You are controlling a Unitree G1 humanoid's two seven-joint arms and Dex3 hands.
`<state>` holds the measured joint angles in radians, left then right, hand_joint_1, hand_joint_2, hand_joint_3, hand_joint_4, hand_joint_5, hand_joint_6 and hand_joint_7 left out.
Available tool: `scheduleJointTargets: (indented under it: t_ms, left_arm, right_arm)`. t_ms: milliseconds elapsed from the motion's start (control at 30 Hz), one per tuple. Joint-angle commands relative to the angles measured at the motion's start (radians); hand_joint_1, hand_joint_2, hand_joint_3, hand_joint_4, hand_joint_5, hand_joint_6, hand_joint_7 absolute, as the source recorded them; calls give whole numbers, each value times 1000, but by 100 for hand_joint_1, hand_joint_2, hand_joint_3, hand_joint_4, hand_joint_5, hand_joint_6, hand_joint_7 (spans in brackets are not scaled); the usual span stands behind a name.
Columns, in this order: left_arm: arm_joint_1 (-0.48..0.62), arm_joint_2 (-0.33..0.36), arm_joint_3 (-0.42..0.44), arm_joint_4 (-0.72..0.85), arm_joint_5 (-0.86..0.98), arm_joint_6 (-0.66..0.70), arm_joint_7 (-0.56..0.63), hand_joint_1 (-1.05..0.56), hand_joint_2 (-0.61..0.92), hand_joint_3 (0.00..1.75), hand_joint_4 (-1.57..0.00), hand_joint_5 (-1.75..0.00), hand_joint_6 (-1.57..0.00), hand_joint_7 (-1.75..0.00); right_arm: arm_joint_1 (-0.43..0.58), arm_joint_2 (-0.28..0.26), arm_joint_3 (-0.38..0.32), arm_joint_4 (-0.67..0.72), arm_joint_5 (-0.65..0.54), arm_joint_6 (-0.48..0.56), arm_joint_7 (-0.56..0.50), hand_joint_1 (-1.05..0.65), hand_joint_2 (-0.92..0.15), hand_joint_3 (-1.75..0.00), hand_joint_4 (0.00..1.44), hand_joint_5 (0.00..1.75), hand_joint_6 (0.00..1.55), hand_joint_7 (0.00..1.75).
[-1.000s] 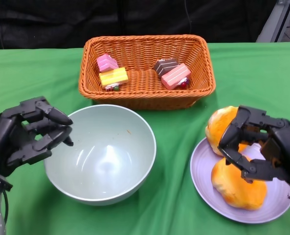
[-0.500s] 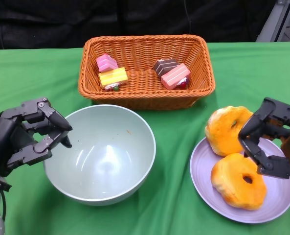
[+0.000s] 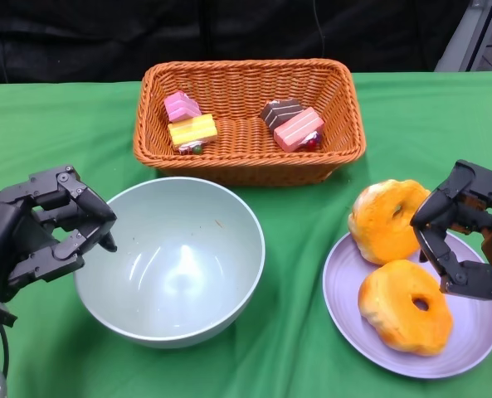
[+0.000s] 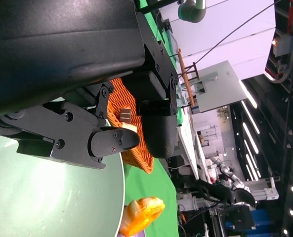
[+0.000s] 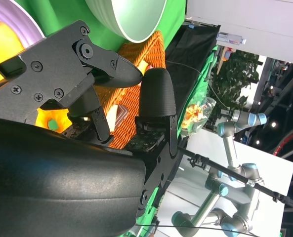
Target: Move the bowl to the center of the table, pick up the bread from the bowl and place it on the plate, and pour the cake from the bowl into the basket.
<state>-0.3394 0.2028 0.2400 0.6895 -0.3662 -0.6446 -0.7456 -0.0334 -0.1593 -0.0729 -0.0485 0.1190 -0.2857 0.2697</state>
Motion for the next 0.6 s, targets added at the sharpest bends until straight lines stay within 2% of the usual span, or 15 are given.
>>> scheduleJointTargets:
  t_ms: [33,600]
  left_arm:
    - [-10,8,9,6,-5,-9,6,-3,92,45,-77,-154,-77,-117]
    - [-15,8,7,24,4,-29,4,-3,92,43,-79,-156,-77,-120]
  right_arm:
    - [-4,-5,-13,0,12,-2,-5,-16,-50,-104,75,167,66,144]
    - [-11,-6,-7,0,2,19,-11,-20,-52,-97,75,167,67,142]
